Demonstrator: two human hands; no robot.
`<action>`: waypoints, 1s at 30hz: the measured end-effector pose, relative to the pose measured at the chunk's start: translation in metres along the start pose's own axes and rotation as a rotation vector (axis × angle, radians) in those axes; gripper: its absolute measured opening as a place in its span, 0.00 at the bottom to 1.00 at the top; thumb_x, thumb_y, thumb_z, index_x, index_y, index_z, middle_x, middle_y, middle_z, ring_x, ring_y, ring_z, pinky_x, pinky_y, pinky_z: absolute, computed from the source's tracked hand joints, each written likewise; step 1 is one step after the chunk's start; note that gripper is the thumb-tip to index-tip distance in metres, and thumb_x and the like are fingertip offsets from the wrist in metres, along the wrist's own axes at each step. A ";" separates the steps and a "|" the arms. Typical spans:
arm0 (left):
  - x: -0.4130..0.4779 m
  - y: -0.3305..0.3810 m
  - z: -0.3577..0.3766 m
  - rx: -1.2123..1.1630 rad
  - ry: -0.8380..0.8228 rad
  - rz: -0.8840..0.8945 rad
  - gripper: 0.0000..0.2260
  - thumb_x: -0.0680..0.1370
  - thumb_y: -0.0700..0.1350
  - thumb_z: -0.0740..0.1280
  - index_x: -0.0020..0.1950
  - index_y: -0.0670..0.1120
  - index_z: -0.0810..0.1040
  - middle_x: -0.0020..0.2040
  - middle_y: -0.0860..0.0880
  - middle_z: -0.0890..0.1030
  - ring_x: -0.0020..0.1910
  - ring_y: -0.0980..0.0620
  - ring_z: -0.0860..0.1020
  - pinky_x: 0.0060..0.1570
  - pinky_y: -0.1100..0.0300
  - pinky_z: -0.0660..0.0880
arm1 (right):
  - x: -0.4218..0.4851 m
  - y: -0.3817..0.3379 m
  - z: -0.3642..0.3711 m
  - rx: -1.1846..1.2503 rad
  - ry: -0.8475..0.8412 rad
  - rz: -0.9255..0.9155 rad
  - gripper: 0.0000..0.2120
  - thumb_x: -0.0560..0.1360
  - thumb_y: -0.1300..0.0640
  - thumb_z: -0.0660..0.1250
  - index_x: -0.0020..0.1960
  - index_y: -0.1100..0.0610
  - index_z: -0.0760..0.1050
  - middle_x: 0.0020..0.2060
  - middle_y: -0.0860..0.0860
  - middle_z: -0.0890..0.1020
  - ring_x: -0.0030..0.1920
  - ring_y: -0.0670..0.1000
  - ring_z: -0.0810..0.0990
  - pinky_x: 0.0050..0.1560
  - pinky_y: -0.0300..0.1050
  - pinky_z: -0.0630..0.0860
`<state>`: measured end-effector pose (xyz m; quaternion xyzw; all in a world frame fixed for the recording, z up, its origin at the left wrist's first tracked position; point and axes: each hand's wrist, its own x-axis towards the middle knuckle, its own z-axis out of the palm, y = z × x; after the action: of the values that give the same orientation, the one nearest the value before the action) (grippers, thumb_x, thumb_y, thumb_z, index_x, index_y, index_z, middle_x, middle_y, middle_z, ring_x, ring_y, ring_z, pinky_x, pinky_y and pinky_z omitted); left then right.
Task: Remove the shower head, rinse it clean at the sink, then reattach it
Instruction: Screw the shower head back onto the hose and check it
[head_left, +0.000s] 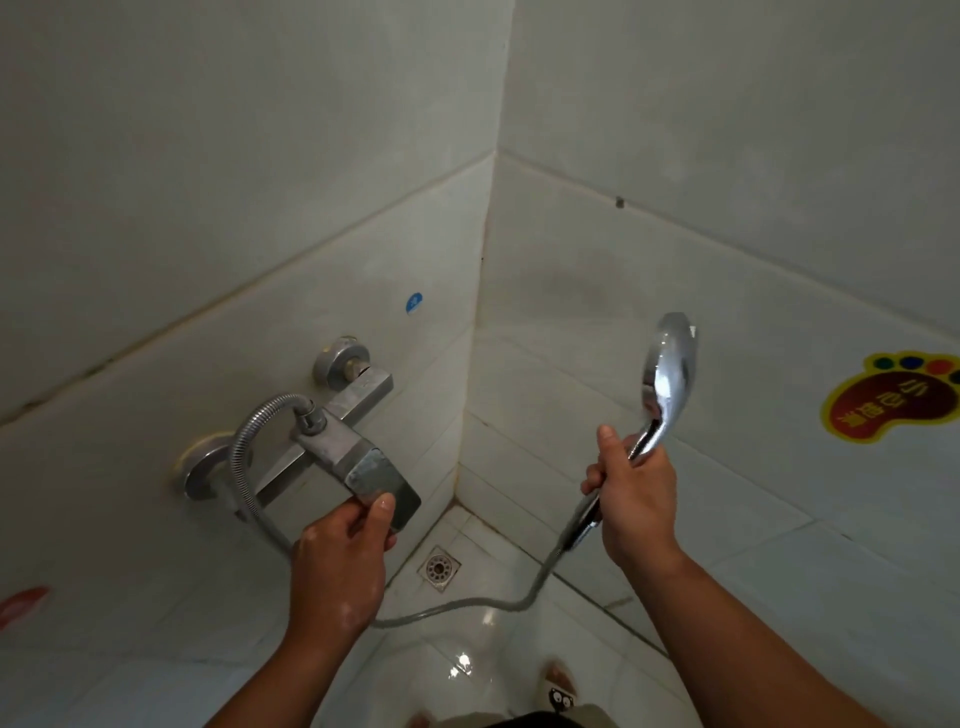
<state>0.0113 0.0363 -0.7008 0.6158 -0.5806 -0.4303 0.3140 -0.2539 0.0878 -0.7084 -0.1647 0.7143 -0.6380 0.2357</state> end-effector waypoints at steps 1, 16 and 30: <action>0.000 0.000 0.000 0.008 -0.003 0.006 0.12 0.81 0.50 0.65 0.44 0.50 0.85 0.35 0.53 0.86 0.38 0.59 0.85 0.44 0.60 0.78 | -0.001 0.001 0.000 -0.009 -0.013 0.000 0.16 0.79 0.55 0.70 0.39 0.54 0.66 0.23 0.48 0.72 0.25 0.52 0.72 0.33 0.50 0.73; -0.017 0.004 0.019 -0.127 0.130 -0.021 0.10 0.83 0.47 0.62 0.51 0.48 0.84 0.41 0.55 0.84 0.41 0.58 0.84 0.48 0.57 0.80 | 0.002 0.017 -0.022 -0.055 -0.095 0.095 0.17 0.79 0.57 0.70 0.38 0.54 0.65 0.25 0.51 0.70 0.24 0.50 0.70 0.29 0.47 0.72; -0.020 0.009 0.042 -0.212 0.291 -0.101 0.11 0.81 0.53 0.63 0.51 0.50 0.84 0.45 0.46 0.87 0.44 0.49 0.86 0.54 0.45 0.82 | 0.014 0.018 -0.052 -0.165 -0.142 0.065 0.15 0.78 0.55 0.71 0.38 0.54 0.67 0.24 0.50 0.74 0.26 0.51 0.74 0.30 0.47 0.73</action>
<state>-0.0293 0.0600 -0.7081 0.6634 -0.4486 -0.4108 0.4358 -0.2930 0.1255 -0.7241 -0.2051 0.7510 -0.5556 0.2920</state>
